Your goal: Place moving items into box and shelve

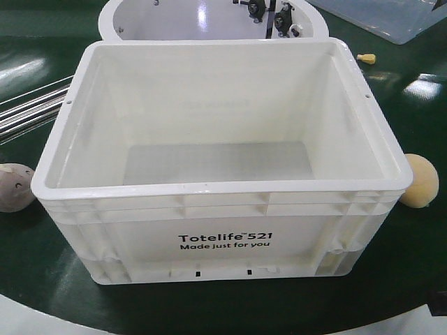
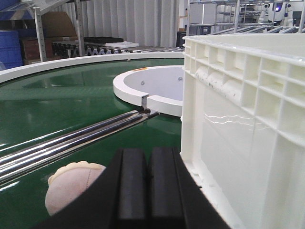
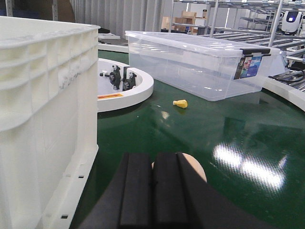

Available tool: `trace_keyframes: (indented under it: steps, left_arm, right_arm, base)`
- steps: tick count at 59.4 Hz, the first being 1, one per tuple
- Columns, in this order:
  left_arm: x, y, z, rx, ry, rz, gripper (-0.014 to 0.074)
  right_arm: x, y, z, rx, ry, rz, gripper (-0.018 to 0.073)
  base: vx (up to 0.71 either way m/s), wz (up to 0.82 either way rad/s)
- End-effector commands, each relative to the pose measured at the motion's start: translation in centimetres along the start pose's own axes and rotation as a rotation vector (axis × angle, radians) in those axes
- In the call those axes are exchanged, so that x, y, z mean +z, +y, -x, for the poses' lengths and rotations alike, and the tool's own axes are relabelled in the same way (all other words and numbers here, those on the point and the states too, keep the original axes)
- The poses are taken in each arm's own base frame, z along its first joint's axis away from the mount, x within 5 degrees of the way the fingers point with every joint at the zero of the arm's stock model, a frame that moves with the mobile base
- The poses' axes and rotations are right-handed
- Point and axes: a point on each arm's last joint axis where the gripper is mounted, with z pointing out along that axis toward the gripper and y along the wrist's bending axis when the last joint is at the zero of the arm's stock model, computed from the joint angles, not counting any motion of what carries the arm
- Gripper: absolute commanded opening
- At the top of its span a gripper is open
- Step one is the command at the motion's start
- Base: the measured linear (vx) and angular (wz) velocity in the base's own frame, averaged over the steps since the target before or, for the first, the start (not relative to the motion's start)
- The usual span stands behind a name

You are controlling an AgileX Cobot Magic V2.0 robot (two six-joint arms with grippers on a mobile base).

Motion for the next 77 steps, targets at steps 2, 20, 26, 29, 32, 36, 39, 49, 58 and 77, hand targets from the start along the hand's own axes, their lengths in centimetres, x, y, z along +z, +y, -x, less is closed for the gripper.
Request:
trace_keyframes:
  steps: [2,20,26,29,32,36,39,49,58,77]
  left_arm:
    - [-0.1,0.1,0.4,-0.011,-0.085,0.006,-0.0006]
    - [-0.1,0.1,0.4,-0.011,-0.087,0.006,-0.0006]
    - [-0.1,0.1,0.4,-0.011,-0.087,0.006,-0.0006]
    - [-0.1,0.1,0.4,-0.011,-0.087,0.006,-0.0006]
    - [-0.1,0.1,0.4,-0.011,-0.087,0.006,-0.0006]
    - [-0.1,0.1,0.4,-0.011,-0.087,0.006,-0.0006]
    - [-0.1,0.1,0.4,-0.011,-0.088,0.006,-0.0006]
    - [-0.1,0.1,0.6,-0.011,-0.101,0.007,-0.0006]
    - [-0.1,0.1,0.6,-0.011,-0.106,0.008,-0.0006]
    - [-1.2,0.1,5.8,-0.012,-0.293,0.007,-0.0006]
  right_arm:
    - [-0.1,0.0,0.7,-0.012,-0.097,-0.004,-0.0001]
    - [-0.1,0.0,0.7,-0.012,-0.097,-0.004,-0.0001]
    - [-0.1,0.0,0.7,-0.012,-0.097,-0.004,-0.0001]
    - [-0.1,0.0,0.7,-0.012,-0.097,-0.004,-0.0001]
    - [-0.1,0.0,0.7,-0.012,-0.097,-0.004,-0.0001]
    - [-0.1,0.0,0.7,-0.012,-0.097,-0.004,-0.0001]
    - [-0.1,0.0,0.7,-0.012,-0.097,-0.004,-0.0001]
    - [-0.1,0.0,0.8,-0.012,-0.099,-0.004,-0.0001]
    - [-0.1,0.0,0.9,-0.012,-0.110,-0.004,-0.0001]
    - [-1.4,-0.4,5.9,0.106,-0.367,0.001,-0.0001]
  base:
    - [0.00,0.00]
    - [0.00,0.00]
    - [0.00,0.00]
    - [0.00,0.00]
    - [0.00,0.00]
    - [0.00,0.00]
    - [0.00,0.00]
    - [0.00,0.00]
    - [0.00,0.00]
    - [0.00,0.00]
